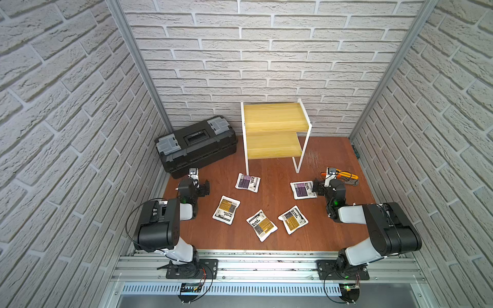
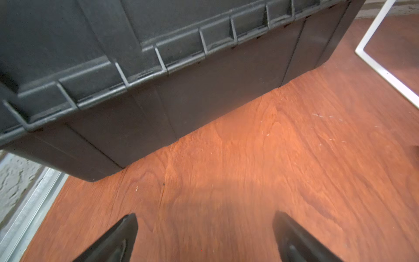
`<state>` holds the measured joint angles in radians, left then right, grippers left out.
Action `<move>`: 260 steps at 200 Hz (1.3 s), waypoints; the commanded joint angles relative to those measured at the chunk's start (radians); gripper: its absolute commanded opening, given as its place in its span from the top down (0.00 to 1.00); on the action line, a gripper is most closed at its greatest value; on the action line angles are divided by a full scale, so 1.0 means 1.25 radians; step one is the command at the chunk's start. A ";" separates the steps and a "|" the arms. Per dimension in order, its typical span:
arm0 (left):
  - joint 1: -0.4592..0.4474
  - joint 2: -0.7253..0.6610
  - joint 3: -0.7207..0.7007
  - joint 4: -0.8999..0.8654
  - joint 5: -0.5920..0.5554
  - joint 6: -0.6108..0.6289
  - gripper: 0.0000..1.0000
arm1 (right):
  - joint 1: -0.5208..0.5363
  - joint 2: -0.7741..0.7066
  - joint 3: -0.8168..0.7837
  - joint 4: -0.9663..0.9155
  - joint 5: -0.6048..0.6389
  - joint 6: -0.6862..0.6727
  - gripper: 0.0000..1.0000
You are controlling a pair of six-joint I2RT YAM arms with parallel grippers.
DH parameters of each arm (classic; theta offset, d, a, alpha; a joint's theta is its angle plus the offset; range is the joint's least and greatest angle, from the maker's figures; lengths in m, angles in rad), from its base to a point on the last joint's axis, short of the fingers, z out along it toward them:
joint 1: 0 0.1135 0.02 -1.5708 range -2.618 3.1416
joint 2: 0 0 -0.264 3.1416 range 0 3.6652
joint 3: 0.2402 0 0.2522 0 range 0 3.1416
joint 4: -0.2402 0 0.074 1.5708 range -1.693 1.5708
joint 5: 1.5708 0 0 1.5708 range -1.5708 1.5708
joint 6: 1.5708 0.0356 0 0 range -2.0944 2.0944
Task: Place the bagged coffee beans on the shelf by color
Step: Adjust the bagged coffee beans at the center of the board.
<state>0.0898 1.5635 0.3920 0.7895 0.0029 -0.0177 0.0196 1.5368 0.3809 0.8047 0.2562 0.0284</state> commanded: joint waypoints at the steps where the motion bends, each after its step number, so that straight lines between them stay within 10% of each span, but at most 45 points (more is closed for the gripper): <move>1: 0.003 -0.011 0.010 0.043 0.009 0.004 0.01 | 0.002 -0.019 0.002 0.039 -0.003 -0.006 0.01; 123: 0.015 -0.017 0.000 0.059 0.037 -0.003 0.01 | 0.003 -0.042 0.003 0.036 0.019 0.001 0.01; 177: 0.015 -0.192 0.104 -0.286 0.005 -0.046 0.01 | 0.001 -0.240 0.282 -0.693 0.068 0.188 0.00; 213: -0.024 -0.350 0.135 -0.534 -0.040 -0.091 0.02 | -0.001 -0.326 0.357 -0.914 0.073 0.326 0.01; 260: -0.128 -0.541 0.203 -0.799 -0.064 -0.209 0.01 | -0.001 -0.397 0.382 -1.094 -0.155 0.371 0.01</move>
<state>-0.0437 0.9657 0.5716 0.0292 -0.0776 -0.1543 0.0193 1.0748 0.8356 -0.3698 0.2321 0.4183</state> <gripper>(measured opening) 0.985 0.994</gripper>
